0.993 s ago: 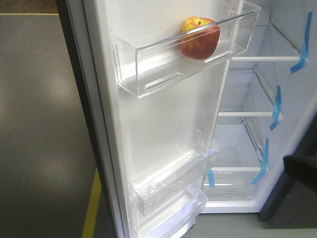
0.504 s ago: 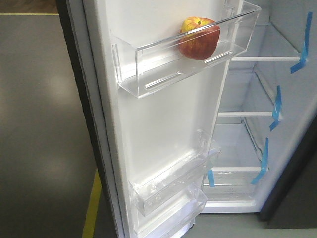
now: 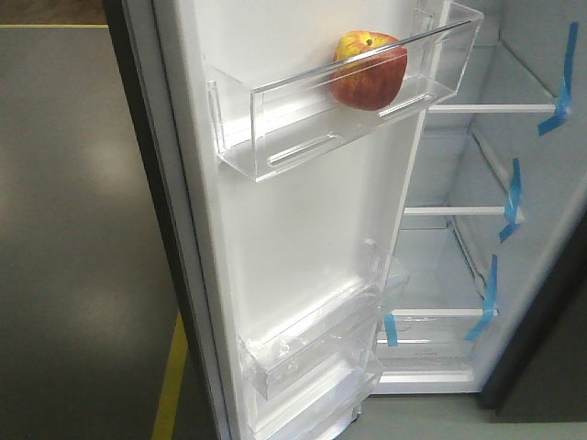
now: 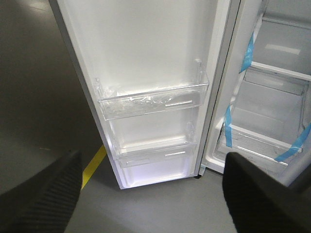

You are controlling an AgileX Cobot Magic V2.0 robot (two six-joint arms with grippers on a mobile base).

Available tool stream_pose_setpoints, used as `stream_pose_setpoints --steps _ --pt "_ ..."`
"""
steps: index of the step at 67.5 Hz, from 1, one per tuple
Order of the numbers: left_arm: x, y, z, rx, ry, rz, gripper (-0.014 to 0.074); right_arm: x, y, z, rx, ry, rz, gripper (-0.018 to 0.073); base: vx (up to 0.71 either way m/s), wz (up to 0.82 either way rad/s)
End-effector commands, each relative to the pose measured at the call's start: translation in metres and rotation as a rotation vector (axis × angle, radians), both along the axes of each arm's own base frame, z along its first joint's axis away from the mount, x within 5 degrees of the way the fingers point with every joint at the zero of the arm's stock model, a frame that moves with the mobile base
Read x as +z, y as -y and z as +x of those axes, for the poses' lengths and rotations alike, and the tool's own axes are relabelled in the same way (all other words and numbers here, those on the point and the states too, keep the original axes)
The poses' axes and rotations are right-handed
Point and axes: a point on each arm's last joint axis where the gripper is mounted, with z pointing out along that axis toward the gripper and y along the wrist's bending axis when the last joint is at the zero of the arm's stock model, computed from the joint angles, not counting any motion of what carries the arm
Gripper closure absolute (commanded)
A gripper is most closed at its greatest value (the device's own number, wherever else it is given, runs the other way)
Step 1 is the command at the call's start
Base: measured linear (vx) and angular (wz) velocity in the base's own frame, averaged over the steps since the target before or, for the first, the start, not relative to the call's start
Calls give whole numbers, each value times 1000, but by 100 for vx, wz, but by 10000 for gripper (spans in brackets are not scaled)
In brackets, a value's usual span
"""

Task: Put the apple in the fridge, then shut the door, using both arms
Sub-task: 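Withdraw the open right gripper away from the door bin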

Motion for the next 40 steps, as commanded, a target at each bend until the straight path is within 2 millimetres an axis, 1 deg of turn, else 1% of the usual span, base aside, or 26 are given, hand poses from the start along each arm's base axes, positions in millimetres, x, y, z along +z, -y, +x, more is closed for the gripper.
stream_pose_setpoints --steps 1,5,10,19,25,30,33,40 --pt "39 0 -8 -5 129 -21 602 5 0 1 -1 0 -6 -19 0 0" --pt "57 0 -9 -5 100 -21 602 5 0 1 -1 0 -6 -19 0 0" --pt "81 0 -7 -6 23 -21 602 5 0 1 -1 0 -6 -19 0 0" --pt "118 0 6 1 -161 40 602 5 0 1 -1 0 -6 -19 0 0" --pt "135 0 21 -1 -278 126 602 5 0 1 -1 0 -6 -19 0 0" --pt "147 -1 34 -9 -368 163 602 5 0 1 -1 0 -6 -19 0 0" --pt "152 -1 42 -15 -419 180 602 5 0 1 -1 0 -6 -19 0 0" --pt "161 -1 67 -33 -570 176 602 5 0 1 -1 0 -6 -19 0 0"
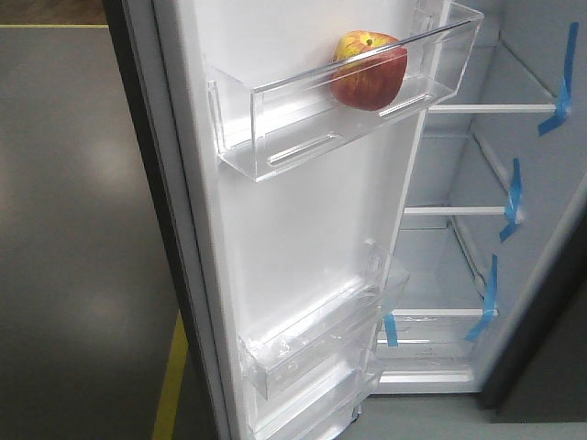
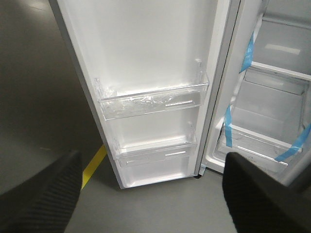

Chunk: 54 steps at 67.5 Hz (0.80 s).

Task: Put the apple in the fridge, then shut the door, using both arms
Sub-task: 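Withdraw the open right gripper away from the door bin, then swing the left gripper to the outer edge of the refrigerator door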

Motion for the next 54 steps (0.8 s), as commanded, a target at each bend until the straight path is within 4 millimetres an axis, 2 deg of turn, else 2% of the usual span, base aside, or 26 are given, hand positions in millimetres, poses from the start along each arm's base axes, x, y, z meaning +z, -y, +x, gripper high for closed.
stream_pose_setpoints --steps 1,12,26,39,54 --pt "18 0 22 -7 -54 4 602 5 0 1 -1 0 -6 -19 0 0" --pt "14 -1 65 -26 -224 31 602 5 0 1 -1 0 -6 -19 0 0" --pt "0 -3 130 -39 -352 40 602 5 0 1 -1 0 -6 -19 0 0" --pt "-4 -1 174 -91 -366 89 602 5 0 1 -1 0 -6 -19 0 0" --pt "-4 15 215 -262 -333 18 602 5 0 1 -1 0 -6 -19 0 0"
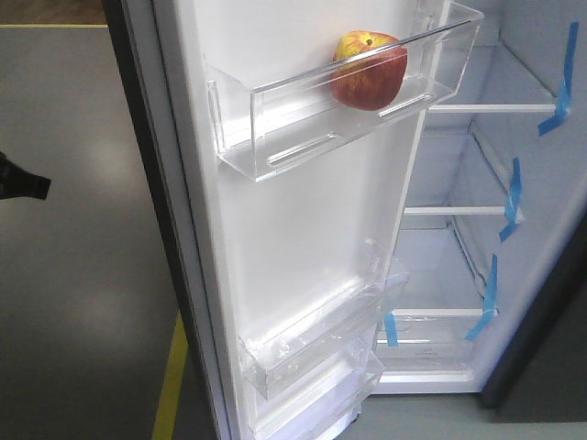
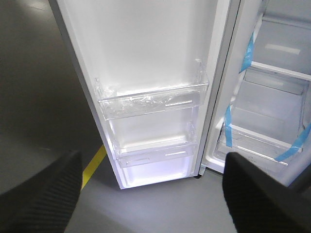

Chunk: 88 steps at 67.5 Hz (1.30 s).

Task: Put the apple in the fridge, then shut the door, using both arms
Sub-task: 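Swing the left gripper to the outer edge of the refrigerator door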

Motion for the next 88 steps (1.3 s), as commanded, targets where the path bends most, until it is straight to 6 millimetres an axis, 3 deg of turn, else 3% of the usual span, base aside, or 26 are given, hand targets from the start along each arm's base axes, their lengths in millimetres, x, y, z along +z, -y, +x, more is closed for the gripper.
stream_pose_setpoints --steps 1,19,38,58,88 --pt "24 10 14 -66 138 -69 602 5 0 1 -1 0 -6 -19 0 0" --pt "24 24 49 -161 172 -217 602 5 0 1 -1 0 -6 -19 0 0" --pt "14 62 62 -314 172 -316 602 5 0 1 -1 0 -6 -19 0 0" --pt "12 94 56 -420 149 -372 602 5 0 1 -1 0 -6 -19 0 0" --pt "14 165 24 -694 95 -415 602 5 0 1 -1 0 -6 -19 0 0"
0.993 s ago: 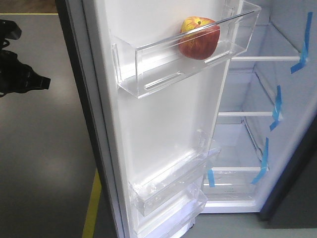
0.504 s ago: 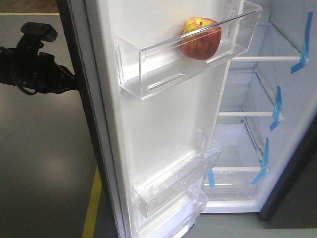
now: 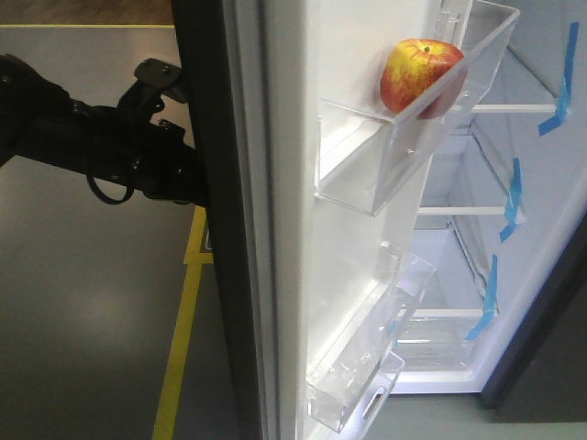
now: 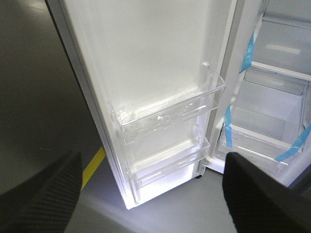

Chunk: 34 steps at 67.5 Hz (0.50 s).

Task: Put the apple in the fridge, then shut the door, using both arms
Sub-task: 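Swing the left gripper to the outer edge of the refrigerator door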

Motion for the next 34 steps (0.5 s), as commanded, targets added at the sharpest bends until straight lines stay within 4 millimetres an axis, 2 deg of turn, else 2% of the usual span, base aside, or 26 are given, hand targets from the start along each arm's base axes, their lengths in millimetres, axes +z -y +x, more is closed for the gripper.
stream_pose_setpoints --steps 1,20,34 --pt "31 17 -11 -20 75 -116 602 5 0 1 -1 1 -6 -19 0 0" --pt "34 54 -33 -188 116 -142 602 5 0 1 -1 1 -6 -19 0 0" --pt "43 76 -45 -265 170 -250 602 5 0 1 -1 1 -6 -19 0 0"
